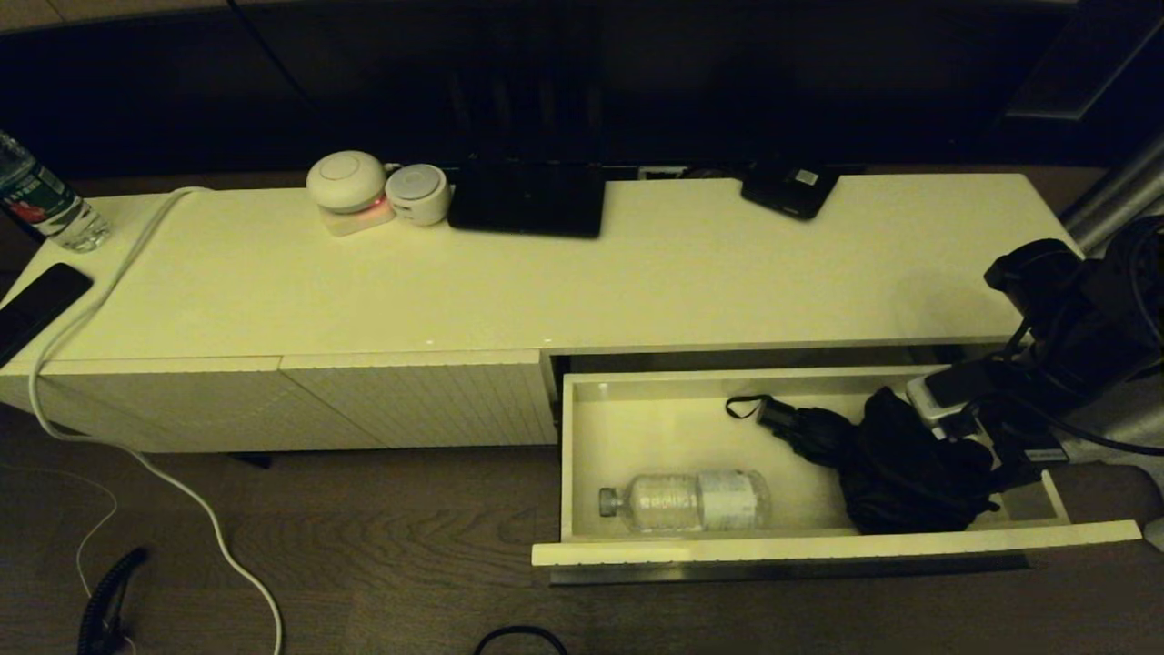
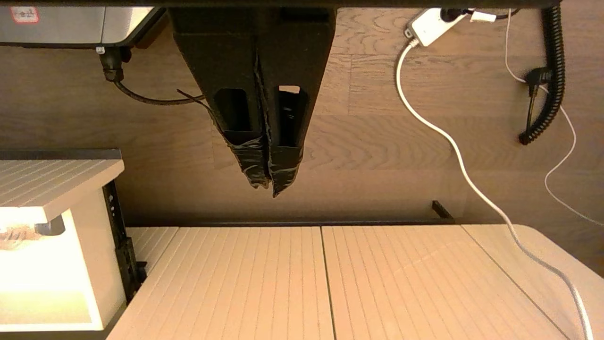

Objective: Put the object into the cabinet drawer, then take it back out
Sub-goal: Take the umbrella out of the drawer and put it on the table

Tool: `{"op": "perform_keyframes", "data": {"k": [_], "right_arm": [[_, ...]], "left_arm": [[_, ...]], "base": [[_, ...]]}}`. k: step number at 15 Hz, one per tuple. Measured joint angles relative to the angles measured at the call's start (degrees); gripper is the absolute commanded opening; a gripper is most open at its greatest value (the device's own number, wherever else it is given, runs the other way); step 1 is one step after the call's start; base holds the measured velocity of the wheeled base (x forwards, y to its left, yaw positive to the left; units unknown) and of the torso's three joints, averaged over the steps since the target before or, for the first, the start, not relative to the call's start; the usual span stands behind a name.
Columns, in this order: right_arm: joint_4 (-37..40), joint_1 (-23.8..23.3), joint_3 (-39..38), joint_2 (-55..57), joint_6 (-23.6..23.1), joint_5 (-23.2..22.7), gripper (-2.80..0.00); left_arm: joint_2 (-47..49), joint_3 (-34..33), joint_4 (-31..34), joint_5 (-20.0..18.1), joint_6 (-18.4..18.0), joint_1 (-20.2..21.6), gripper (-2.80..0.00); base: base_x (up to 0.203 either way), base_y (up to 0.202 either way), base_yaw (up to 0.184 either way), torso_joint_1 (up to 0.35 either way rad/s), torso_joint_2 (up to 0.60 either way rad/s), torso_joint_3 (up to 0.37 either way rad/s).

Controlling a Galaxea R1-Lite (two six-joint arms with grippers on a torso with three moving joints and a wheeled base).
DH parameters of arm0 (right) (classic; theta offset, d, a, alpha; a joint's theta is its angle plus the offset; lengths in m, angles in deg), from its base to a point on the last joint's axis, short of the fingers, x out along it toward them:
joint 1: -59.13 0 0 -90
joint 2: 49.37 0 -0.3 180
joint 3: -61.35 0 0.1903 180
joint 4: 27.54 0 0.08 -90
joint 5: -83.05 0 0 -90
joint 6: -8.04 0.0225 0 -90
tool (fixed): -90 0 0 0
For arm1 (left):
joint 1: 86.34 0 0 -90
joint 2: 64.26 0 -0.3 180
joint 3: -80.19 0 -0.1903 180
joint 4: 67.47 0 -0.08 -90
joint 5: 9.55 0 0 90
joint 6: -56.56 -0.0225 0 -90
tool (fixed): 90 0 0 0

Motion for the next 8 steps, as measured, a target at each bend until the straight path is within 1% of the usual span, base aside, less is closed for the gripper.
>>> {"op": "perform_keyframes", "data": {"k": [3, 8], "right_arm": [[-0.04, -0.04, 1.1, 1.25, 2.4, -0.52, 0.0], [0.03, -0.01, 1.61, 2.74, 2.62, -0.49, 0.0]], "left_arm": [[0.0, 0.0, 0.01, 0.0, -0.02, 0.0, -2.8], [0.0, 0.0, 0.01, 0.0, -0.02, 0.0, -2.8]], "base": [[0.0, 0.0, 0.0, 0.0, 0.0, 0.0], [0.0, 0.0, 0.0, 0.0, 0.0, 0.0]]}}
